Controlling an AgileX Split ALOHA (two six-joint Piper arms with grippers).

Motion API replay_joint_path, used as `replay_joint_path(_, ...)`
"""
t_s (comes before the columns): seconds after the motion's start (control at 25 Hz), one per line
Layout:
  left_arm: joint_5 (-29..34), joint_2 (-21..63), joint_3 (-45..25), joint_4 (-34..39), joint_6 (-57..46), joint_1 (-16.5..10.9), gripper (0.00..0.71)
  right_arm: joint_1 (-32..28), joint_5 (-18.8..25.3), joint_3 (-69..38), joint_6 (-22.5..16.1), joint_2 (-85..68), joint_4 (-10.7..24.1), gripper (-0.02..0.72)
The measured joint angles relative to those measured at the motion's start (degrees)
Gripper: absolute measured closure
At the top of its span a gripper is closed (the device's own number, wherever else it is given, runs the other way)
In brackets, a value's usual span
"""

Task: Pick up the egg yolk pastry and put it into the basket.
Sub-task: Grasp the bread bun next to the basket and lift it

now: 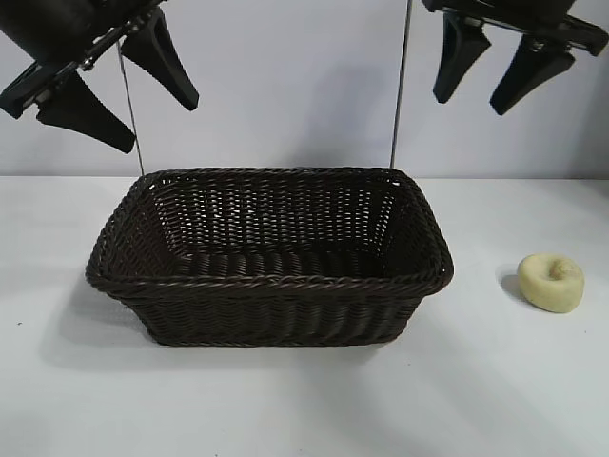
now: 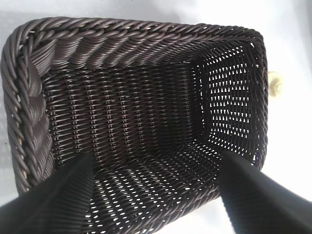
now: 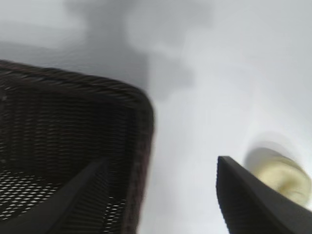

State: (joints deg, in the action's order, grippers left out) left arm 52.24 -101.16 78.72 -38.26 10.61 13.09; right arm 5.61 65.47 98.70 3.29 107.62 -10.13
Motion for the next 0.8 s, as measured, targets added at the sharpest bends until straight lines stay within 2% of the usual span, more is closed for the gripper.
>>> replay_joint_path(0.2,0.0,0.0,0.0,0.05,0.0,0.0,0.184,-5.69,4.08,0.0,0.74,0.0,1.79,0.239)
replay_joint_path(0.32,0.0,0.0,0.0,0.05,0.0,0.0,0.184,-7.48,4.4,0.0,1.83,0.0,2.13,0.239)
replay_joint_path(0.64,-0.05,0.0,0.0,0.05,0.0,0.0,0.184,-7.74,5.05,0.0,2.37,3.53,2.44,0.188)
replay_joint_path(0.8,-0.11,0.0,0.0,0.05,0.0,0.0,0.184,-7.74,5.05,0.0,2.37,6.76,2.44,0.185)
